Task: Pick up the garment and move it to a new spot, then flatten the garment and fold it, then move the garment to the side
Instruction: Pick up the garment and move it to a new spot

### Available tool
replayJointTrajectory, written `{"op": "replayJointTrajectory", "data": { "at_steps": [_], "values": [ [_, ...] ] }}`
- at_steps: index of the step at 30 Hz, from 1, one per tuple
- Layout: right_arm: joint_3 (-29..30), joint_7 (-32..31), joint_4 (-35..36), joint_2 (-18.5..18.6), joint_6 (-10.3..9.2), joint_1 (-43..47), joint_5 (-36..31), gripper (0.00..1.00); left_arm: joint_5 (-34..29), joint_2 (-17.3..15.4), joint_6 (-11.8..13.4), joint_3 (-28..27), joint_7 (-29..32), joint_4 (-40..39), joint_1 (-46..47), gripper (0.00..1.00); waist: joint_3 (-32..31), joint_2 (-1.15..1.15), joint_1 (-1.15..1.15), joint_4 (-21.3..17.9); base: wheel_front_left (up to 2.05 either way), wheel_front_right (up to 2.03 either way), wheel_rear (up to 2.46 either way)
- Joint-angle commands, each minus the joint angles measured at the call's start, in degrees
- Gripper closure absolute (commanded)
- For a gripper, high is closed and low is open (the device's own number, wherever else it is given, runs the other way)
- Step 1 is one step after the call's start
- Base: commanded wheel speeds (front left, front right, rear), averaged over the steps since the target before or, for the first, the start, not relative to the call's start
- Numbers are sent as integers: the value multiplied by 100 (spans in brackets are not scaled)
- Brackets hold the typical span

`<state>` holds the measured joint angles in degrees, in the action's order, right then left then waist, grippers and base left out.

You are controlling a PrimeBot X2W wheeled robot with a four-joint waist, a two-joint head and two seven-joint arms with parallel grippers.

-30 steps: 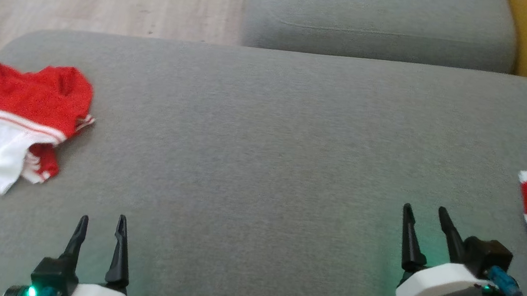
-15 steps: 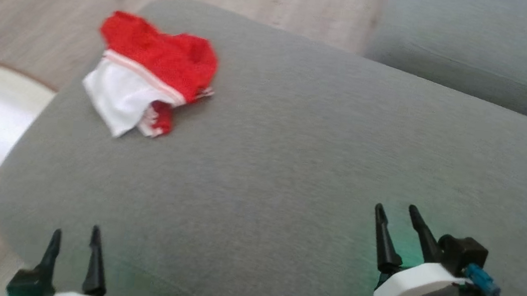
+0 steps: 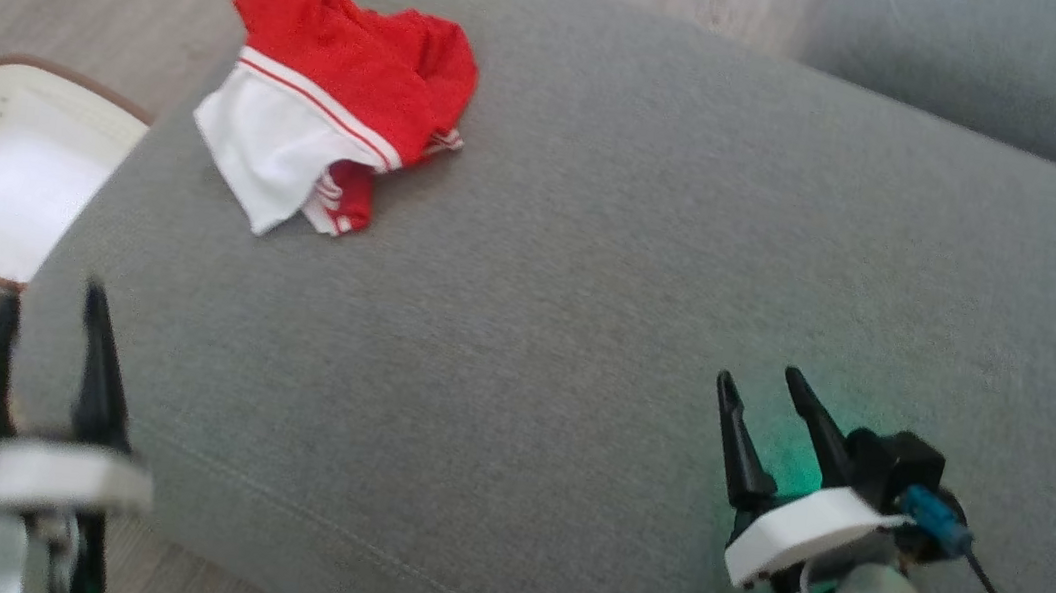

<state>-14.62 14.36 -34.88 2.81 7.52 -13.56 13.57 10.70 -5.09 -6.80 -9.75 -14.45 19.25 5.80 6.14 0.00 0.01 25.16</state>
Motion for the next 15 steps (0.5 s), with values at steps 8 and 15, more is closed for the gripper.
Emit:
{"op": "replayJointTrajectory", "data": {
  "at_steps": [8,15],
  "values": [
    [-106,63,311,7,-3,-541,-291,0,491,-1102,-66,392,-55,88,1681,0,779,0,-1,-617,0,0,0],
    [-155,63,401,7,-3,-737,-378,0,1139,-1804,-68,1044,67,1567,2815,0,1107,0,-1,-1047,0,0,0]
  ]
}}
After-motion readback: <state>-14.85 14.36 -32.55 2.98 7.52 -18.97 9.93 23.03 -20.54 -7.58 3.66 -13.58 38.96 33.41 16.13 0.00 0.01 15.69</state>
